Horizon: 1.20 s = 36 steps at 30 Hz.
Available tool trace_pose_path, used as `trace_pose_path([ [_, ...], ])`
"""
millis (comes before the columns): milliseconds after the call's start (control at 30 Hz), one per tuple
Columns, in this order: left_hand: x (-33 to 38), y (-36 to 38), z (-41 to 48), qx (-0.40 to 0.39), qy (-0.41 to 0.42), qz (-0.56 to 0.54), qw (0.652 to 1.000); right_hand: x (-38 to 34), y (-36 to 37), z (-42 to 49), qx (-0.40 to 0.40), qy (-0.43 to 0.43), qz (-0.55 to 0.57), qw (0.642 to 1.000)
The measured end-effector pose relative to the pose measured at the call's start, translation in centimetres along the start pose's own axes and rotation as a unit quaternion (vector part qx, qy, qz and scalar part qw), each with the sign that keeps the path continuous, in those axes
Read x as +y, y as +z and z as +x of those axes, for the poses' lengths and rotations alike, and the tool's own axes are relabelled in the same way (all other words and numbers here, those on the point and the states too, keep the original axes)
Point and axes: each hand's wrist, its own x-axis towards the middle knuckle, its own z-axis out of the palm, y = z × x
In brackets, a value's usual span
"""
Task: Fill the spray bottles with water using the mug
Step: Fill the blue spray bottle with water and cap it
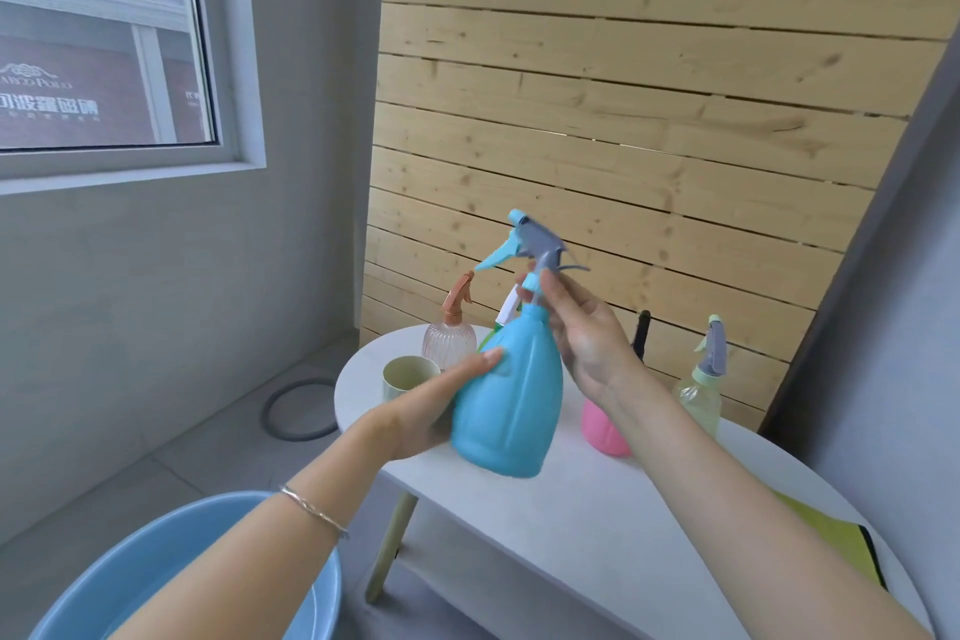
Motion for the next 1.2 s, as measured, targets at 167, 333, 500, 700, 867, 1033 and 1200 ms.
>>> trace_pose_path([
  [167,-2.2,-0.9,0.3,-0.012,-0.035,0.014,0.999,-3.0,-1.6,1.6,0.042,-0.075,0.064,0.994],
  [333,-4.0,-2.4,1.2,0.085,-0.007,0.085,0.993,-4.7,-3.2,2.3,0.1,-0.183,-0.079,0.975],
  [500,-4.3,-3.0,1.3,0.158,0.025,0.044,0.986,0.8,-6.1,1.8,0.067,-0.121,-0.3,0.944],
  [700,-5.6,-3.6,0.3,0.19,0.014,0.048,0.981,13.4,-11.2,-1.3,0.008,0.035,-0.511,0.859],
  [867,-6.4,-4.1,-0.1,0.19,0.003,0.062,0.98,15.6,-11.8,-1.9,0.001,0.063,-0.531,0.845],
  [1033,-7.2,-4.4,-0.1,0.194,0.001,0.065,0.979,16.0,-12.0,-1.7,-0.031,0.083,-0.551,0.83],
  [1200,-7.8,-5.3,-0.5,0.204,0.01,0.061,0.977,16.1,-12.3,-1.4,-0.017,0.09,-0.52,0.849],
])
